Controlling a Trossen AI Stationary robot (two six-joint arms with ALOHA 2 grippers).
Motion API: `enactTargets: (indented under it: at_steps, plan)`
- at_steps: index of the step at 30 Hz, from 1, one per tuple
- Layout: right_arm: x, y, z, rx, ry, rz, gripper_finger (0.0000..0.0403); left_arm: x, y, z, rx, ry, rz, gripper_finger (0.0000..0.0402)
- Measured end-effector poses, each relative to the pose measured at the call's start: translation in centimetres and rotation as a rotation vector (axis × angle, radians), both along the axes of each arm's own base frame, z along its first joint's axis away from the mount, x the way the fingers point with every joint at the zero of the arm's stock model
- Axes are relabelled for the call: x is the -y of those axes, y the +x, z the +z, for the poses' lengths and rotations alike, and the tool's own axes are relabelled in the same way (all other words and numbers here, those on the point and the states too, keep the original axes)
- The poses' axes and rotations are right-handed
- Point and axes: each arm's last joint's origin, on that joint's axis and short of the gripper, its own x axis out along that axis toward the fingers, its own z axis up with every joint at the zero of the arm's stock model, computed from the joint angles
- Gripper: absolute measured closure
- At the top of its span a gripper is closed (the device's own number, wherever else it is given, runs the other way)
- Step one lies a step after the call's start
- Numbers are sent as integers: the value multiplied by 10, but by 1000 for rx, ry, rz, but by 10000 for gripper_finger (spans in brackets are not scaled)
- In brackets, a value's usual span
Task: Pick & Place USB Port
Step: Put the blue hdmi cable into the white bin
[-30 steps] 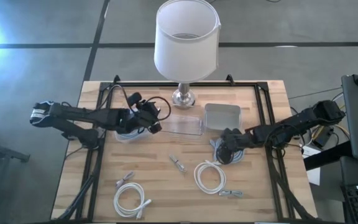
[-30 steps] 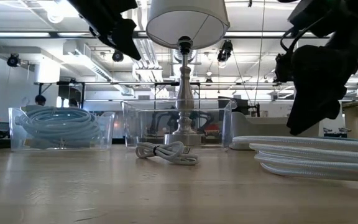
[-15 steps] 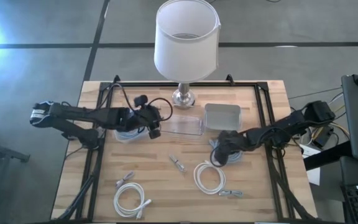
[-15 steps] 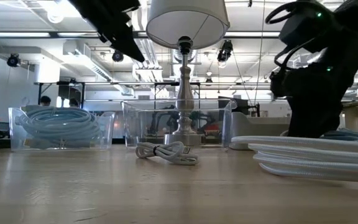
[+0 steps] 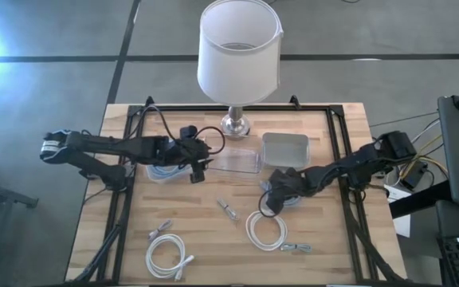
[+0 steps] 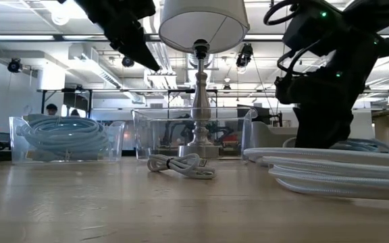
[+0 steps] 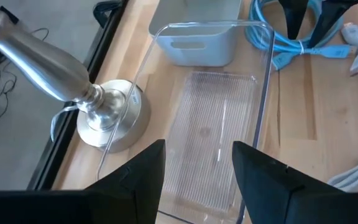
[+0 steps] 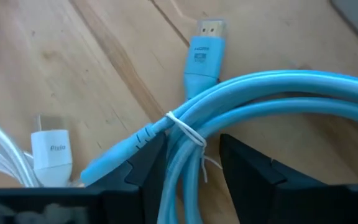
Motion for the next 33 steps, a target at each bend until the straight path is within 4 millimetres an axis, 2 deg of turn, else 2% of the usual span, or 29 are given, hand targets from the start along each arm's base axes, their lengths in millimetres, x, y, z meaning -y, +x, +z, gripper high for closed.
enactTargets:
  at_steps: [4,11,16,20,27,33]
  plan:
    - [-1,1,-3,-13,47,7,297,0,2,0,8,8,-6,211]
    - [-5,-6,19,23,168,6,371,0,5,0,29,8,-6,211]
    - [-15,-8,46,103,198,54,385,0,7,-4,16,7,-6,211]
    - [-21,-15,64,73,188,52,389,0,6,-12,0,7,-6,211]
    - [-21,-10,105,188,49,61,390,1,5,-18,4,-51,-16,211]
    - [-19,1,133,295,-185,115,390,6,12,-15,127,-196,-120,211]
